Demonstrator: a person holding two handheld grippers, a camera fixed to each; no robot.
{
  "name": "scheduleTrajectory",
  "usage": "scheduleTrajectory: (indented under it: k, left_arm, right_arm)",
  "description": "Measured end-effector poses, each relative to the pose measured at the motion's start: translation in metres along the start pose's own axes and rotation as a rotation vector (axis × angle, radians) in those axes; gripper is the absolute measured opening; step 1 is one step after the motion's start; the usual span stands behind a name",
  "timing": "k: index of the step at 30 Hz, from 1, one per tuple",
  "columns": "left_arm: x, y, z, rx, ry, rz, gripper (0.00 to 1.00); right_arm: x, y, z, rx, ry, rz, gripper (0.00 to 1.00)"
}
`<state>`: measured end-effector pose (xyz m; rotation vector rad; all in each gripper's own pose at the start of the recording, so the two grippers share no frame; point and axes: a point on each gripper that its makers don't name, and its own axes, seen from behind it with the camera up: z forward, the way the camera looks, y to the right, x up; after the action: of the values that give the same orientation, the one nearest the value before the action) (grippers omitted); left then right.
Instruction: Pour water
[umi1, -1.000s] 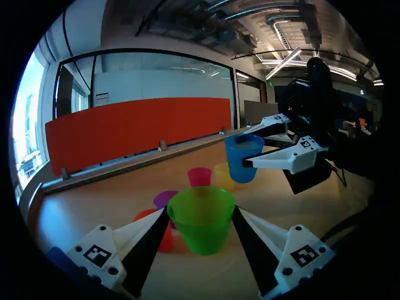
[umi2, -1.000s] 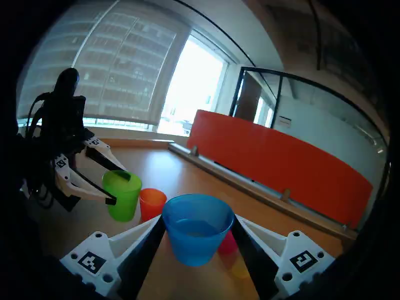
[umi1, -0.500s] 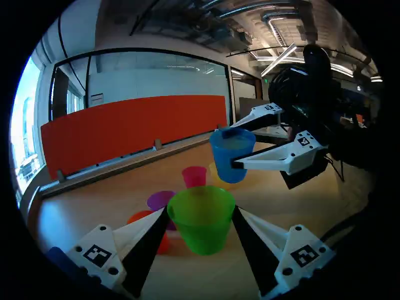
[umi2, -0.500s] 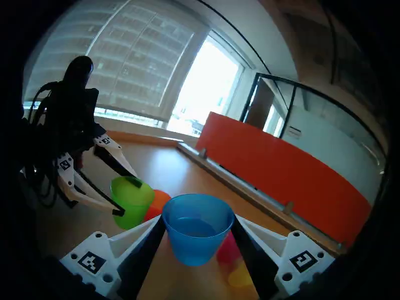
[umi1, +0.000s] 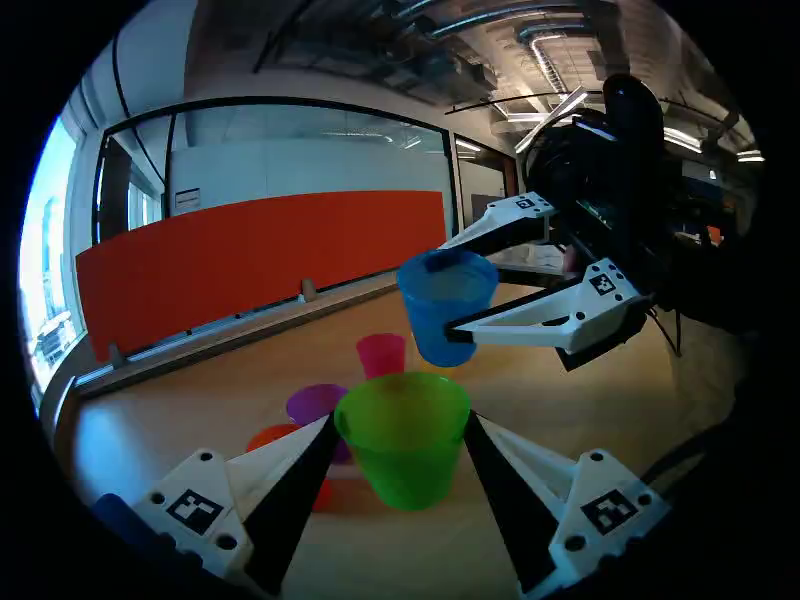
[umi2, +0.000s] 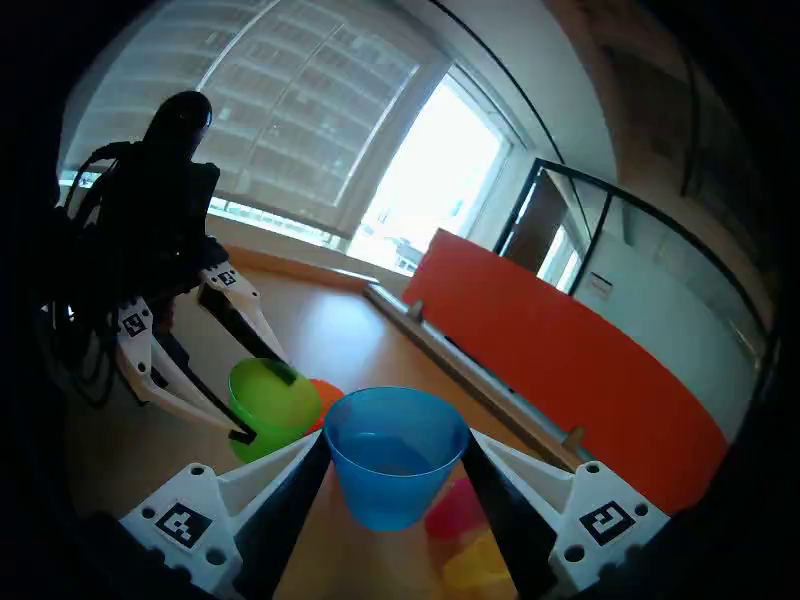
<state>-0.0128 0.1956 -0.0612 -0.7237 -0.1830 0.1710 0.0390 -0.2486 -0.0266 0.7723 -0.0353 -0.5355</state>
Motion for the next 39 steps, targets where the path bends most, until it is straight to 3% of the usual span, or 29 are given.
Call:
scheduleTrajectory:
  k: [39]
  left_arm:
    - [0.007, 0.005, 0.017, -0.049, -0.002, 0.019, 0.89]
  right_arm:
    - [0.015, 0.004, 0.02, 0.05, -0.018, -0.256, 0.93]
